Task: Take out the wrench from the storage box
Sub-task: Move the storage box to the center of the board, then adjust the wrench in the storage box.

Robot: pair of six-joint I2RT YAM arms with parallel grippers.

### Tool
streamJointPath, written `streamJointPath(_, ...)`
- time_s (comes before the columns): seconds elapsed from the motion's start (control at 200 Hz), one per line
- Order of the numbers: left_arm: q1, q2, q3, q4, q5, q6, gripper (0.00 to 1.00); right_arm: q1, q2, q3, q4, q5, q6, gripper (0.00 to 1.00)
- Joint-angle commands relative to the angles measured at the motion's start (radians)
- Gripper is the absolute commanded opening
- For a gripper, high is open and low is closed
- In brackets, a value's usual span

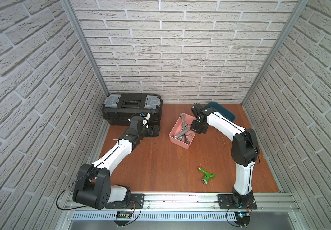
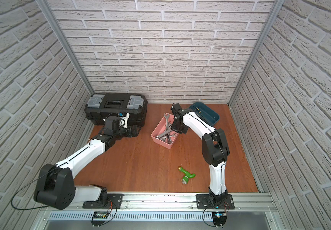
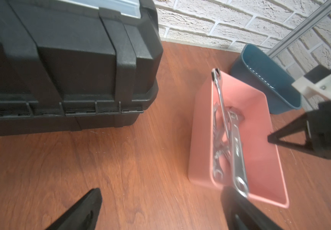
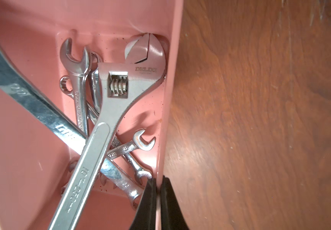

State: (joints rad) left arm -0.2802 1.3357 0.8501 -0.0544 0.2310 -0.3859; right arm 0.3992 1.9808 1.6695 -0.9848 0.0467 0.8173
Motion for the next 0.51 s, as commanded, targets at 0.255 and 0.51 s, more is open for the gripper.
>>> streamJointPath(0.255, -0.047, -0.040, 0.014, -0.041, 0.027, 0.012, 0.98, 0.093, -0.218, -0.185, -0.062, -0.032, -0.233, 0.03)
streamJointPath(0.51, -0.123, -0.117, -0.062, -0.035, 0.054, 0.012, 0.98, 0.136, -0.283, -0.289, -0.020, -0.060, -0.214, 0.07)
